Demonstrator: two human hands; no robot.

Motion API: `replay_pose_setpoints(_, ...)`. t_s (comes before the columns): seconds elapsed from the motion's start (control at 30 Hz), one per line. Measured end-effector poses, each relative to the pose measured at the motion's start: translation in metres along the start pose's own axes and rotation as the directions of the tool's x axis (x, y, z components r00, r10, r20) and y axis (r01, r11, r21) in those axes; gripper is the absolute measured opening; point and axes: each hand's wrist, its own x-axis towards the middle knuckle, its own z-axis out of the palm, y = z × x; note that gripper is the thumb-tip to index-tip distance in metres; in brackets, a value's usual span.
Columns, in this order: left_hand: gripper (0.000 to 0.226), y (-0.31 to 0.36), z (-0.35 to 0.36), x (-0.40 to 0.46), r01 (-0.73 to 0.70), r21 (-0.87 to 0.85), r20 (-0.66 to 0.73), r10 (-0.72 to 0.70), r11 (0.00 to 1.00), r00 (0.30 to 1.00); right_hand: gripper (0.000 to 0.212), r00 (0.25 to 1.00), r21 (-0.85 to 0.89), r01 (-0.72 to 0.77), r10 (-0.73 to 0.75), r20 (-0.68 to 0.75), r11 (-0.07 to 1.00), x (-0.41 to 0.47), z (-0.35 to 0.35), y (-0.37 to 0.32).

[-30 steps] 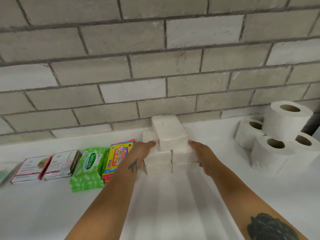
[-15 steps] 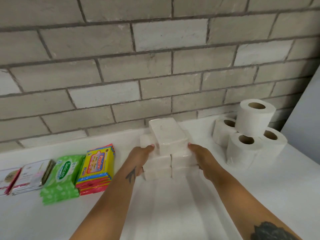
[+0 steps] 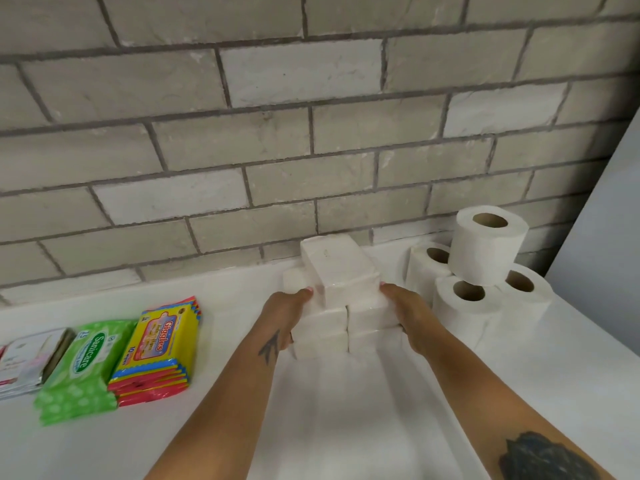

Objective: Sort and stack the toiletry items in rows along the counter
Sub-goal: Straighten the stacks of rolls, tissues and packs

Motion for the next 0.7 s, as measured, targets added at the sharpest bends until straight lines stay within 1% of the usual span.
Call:
replay_pose_setpoints(0.1, 0.043, 0.003, 0.007, 0.004, 0.011, -0.003, -0.016, -0.011, 1.0, 1.0, 0.019, 1.0, -0.021, -0.005, 0.005, 0.014, 1.0, 0.011, -0.005, 0.0)
replay_pose_setpoints(0.23, 0.041, 0.006, 0.012, 0.009, 0.014, -0.01, -0.027, -0.014, 1.0, 1.0, 0.029, 0.998, -0.023, -0.027, 0.028, 0.047, 0.999, 0.024, -0.008, -0.003)
replay_pose_setpoints(0.4, 0.042, 0.008, 0.014, 0.011, 0.016, -0.025, -0.04, -0.017, 1.0, 0.999, 0.029, 0.999, -0.057, -0.031, 0.033, 0.033, 0.998, 0.034, -0.007, -0.007)
replay_pose_setpoints(0.47, 0.04, 0.008, 0.014, 0.01, 0.016, -0.024, -0.042, -0.017, 1.0, 0.999, 0.026, 0.999, -0.096, -0.018, 0.02, 0.03, 0.995, 0.034, -0.006, -0.009)
replay_pose_setpoints(0.5, 0.04, 0.008, 0.014, 0.009, 0.019, -0.024, -0.041, -0.02, 1.0, 0.999, 0.029, 1.0, -0.135, 0.004, 0.0, 0.025, 0.991, 0.034, -0.005, -0.009)
replay_pose_setpoints(0.57, 0.041, 0.009, 0.014, 0.007, 0.021, -0.025, -0.038, -0.022, 0.999, 0.999, 0.044, 0.996, -0.245, 0.086, -0.089, -0.001, 0.966, 0.033, -0.005, -0.009)
replay_pose_setpoints(0.63, 0.045, 0.01, 0.015, 0.005, 0.015, -0.024, -0.039, -0.016, 1.0, 0.999, 0.05, 0.969, -0.346, 0.214, -0.243, -0.04, 0.913, 0.026, -0.004, -0.011)
replay_pose_setpoints(0.7, 0.051, 0.01, 0.016, 0.005, -0.004, -0.009, -0.048, 0.003, 1.0, 0.999, 0.047, 0.886, -0.38, 0.412, -0.462, -0.047, 0.828, 0.014, -0.003, -0.014)
